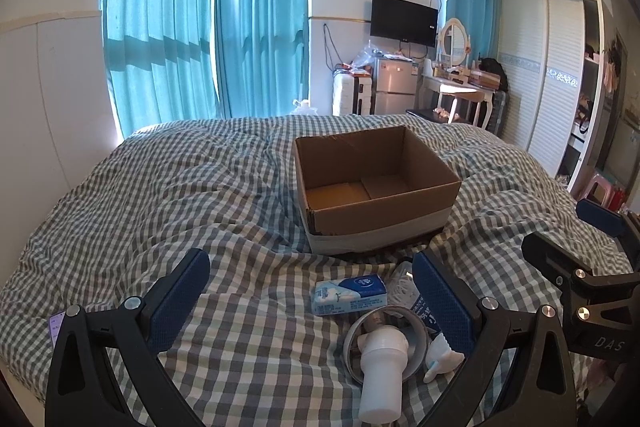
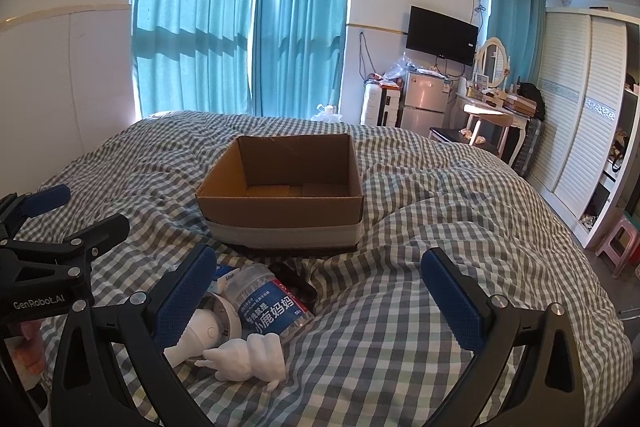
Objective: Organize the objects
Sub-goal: 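Move both tools toward the cluster of items in front of the box, then grasp the white figurine with the right tool while the left tool approaches the white device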
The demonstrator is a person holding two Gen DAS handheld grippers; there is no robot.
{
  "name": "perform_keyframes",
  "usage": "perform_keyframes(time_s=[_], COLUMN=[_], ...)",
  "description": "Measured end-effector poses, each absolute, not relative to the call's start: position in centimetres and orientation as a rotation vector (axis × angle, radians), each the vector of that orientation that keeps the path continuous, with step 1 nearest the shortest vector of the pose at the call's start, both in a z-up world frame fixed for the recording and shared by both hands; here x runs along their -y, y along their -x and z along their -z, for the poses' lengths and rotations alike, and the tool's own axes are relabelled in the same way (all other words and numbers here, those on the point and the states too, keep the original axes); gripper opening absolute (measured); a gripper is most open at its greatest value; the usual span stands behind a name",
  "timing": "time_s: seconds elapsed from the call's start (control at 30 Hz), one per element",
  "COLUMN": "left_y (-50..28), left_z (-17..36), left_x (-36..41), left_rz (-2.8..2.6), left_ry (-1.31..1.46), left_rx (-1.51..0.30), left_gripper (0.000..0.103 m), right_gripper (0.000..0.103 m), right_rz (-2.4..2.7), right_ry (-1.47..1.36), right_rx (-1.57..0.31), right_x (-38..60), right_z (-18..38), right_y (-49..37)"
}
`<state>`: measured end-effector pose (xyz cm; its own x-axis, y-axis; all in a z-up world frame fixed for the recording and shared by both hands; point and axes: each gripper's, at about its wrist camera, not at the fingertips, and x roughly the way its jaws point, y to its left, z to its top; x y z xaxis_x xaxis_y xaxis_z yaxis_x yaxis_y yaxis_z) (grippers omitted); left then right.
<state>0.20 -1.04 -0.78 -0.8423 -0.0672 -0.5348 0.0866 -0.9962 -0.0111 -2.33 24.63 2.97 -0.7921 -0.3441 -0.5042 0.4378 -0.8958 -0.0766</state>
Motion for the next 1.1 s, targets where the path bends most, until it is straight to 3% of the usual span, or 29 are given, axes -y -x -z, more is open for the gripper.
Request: perform_keyframes(time_s=[0.33, 1.1], left_y=[-1.2, -0.6], left_z=[1.2, 7.4], left_x=[1.1, 1.0], left_rz=[2.945, 2.861], left_ry=[-0.845, -1.132], left_rx=[-0.027, 0.055], left_gripper=[0.103, 0.103], right_gripper=[0.103, 0.102], right_rz=[2.571, 2.287], right_ry=[-0.710, -1.060], right_rx=[-0.286, -0.432], right_x=[-24.3, -20.9], right_z=[-2.1, 8.3], right_y=[1.8, 3.0])
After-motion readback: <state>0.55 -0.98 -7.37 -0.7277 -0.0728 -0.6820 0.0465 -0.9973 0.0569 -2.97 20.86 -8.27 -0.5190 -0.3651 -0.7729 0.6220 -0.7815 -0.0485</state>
